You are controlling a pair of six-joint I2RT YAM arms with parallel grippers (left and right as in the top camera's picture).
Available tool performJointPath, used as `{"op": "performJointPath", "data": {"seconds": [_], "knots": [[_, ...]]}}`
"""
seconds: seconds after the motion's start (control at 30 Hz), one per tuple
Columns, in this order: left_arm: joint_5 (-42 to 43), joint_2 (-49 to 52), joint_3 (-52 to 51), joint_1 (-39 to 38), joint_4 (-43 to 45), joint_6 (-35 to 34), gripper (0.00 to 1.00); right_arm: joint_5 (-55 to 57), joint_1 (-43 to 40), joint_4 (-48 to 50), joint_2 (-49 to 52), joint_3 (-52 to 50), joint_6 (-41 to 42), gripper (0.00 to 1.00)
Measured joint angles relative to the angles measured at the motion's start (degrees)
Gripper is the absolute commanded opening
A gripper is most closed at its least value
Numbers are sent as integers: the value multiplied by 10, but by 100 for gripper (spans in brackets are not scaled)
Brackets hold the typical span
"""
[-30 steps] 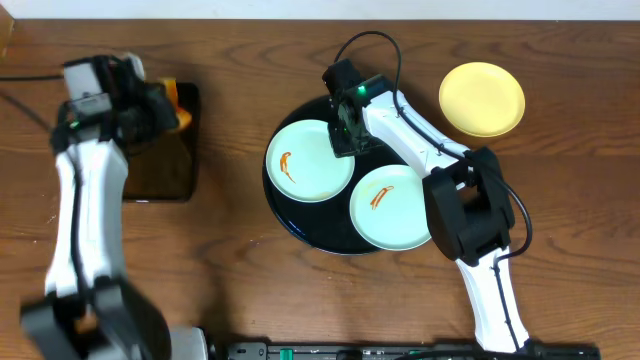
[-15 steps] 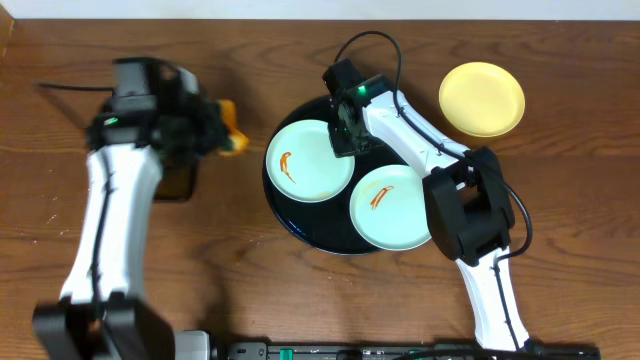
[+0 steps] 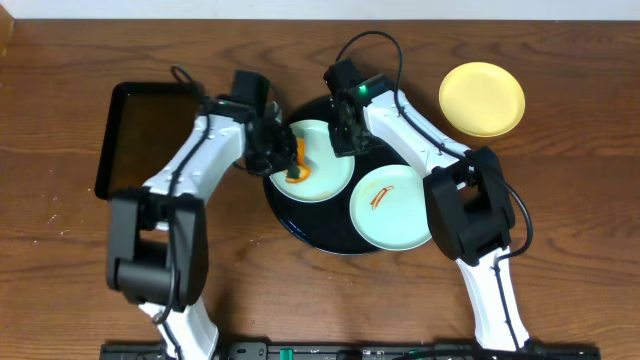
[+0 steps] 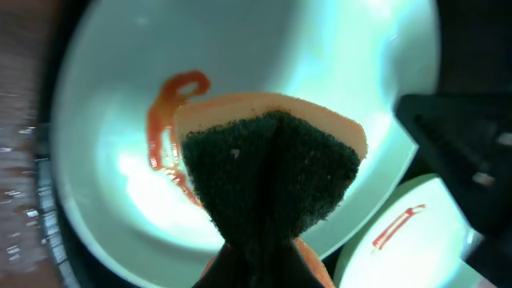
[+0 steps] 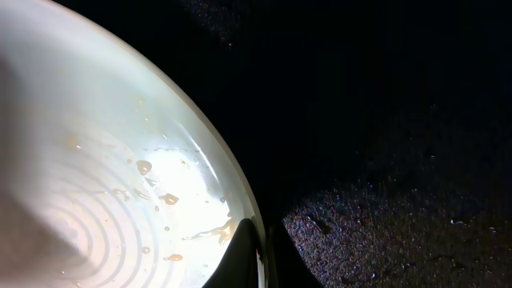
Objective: Clean dirty plates on tray and stack at the side
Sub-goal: 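Move the held sponge with the left gripper onto the green plate, then scrub the sauce on the green plate with the sponge in left gripper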
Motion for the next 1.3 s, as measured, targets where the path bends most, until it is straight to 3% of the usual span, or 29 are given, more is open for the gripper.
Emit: {"op": "performJointPath", "data": {"seconds": [0.5, 1.03, 1.3], "knots": [[-8, 36, 0, -50, 87, -40, 7, 0, 0, 0, 0, 0, 2, 1], [-148, 47, 0, -69, 87, -97, 8, 0, 0, 0, 0, 0, 2, 1], [-277, 48, 5, -88, 35, -99, 7, 0, 0, -3, 0, 0, 2, 1]]}}
